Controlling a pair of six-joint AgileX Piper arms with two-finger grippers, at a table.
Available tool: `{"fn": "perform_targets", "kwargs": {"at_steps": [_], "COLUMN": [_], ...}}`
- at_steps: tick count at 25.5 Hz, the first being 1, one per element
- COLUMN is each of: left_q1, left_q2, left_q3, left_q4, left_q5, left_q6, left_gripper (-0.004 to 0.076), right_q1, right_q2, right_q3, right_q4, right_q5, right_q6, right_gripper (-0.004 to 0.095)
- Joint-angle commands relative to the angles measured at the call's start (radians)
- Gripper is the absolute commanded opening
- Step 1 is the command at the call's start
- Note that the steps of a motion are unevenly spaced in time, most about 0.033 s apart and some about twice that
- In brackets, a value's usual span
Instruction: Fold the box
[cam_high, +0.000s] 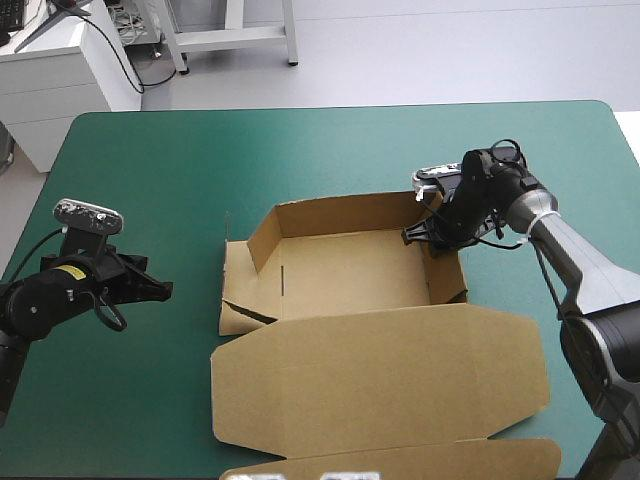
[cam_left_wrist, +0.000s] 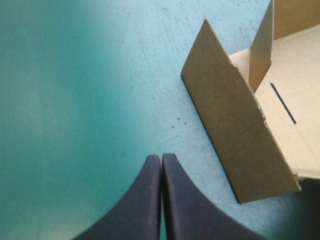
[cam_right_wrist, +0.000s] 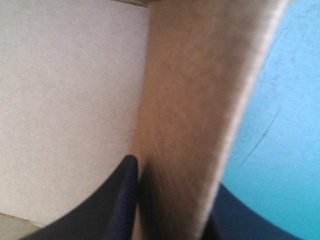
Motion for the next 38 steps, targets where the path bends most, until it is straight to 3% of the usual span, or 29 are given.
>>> {"fn": "perform_targets", "kwargs": {"at_steps": [1, 7, 11, 13, 28, 33, 38], "left_q1": [0.002, 0.002, 0.002, 0.002, 0.002, 0.002, 0.003], "left_q2": [-0.013, -0.013, -0.013, -0.013, -0.013, -0.012, 0.032], "left_q3": [-0.025, -0.025, -0.025, -0.025, -0.025, -0.025, -0.024], "left_q4": [-0.025, -0.025, -0.023, -0.021, -0.018, -0.018, -0.047], "left_q5": [-0.048, -0.047, -0.035, -0.033, -0.033, -0.033, -0.052], "left_q6": [-0.002, -0.002, -0.002, -0.002, -0.002, -0.002, -0.012], "left_gripper": [-0.0008, -0.0008, -0.0008, -0.0008, -0.0009, -0.0008, 0.0003], "right_q1": [-0.006, -0.008, -0.048, -0.082, -0.526, -0.595, -0.595], "right_q2": [-0.047, -0.051, -0.053, -0.080, -0.367, -0.435, -0.494], "right_q3": [-0.021, -0.062, -0.205, -0.247, -0.267, -0.267, -0.262], "right_q4": [0.009, 0.001, 0.011, 0.020, 0.381, 0.511, 0.509], "right_q5": [-0.007, 0.000, 0.138, 0.137, 0.137, 0.137, 0.137], "right_q6": [-0.024, -0.045, -0.164, -0.170, -0.441, -0.489, -0.512], "right_gripper": [-0.0016, -0.0019, -0.0019, -0.0019, -0.0019, -0.0019, -0.0019]}}
